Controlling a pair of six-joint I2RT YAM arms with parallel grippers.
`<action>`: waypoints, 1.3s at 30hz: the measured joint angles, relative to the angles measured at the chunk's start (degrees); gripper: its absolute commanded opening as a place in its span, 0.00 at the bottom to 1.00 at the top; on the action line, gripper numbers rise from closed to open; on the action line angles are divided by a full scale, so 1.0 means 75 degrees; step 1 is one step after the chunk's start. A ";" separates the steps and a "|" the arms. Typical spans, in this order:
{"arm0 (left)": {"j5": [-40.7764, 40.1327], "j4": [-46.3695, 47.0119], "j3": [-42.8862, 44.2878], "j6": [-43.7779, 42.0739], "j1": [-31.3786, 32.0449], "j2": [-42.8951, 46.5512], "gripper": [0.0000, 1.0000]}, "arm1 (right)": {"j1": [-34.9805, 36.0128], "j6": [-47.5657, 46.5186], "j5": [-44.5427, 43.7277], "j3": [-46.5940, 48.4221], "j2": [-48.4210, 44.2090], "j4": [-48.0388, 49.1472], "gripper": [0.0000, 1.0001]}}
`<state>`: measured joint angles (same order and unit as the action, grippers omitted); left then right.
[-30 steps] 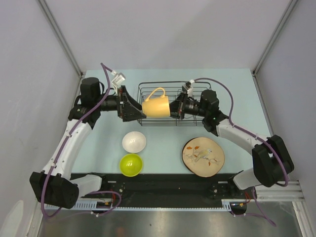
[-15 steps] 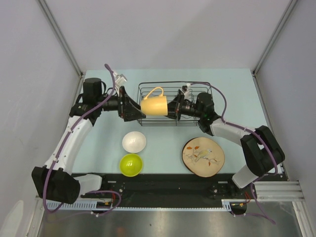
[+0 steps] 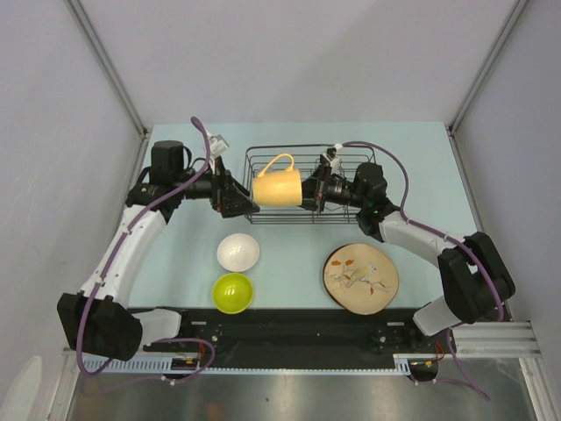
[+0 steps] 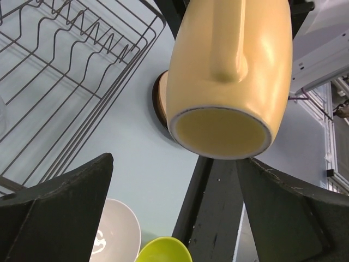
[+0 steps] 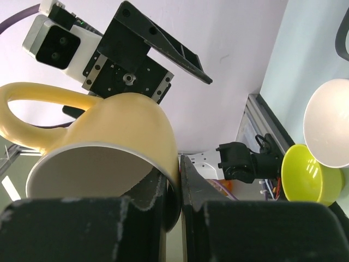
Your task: Load the mixed dishes into the dish rack
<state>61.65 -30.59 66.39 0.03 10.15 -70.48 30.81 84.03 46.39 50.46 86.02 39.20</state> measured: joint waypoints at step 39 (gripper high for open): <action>0.1204 0.2769 -0.0688 0.2841 0.0449 0.0009 0.10 | 0.0659 0.1603 -0.0087 0.0000 0.1472 0.3034 0.06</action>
<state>70.67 -9.82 61.23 21.34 13.52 -70.41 35.75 96.05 45.74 50.46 97.06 61.95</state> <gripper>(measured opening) 0.805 0.112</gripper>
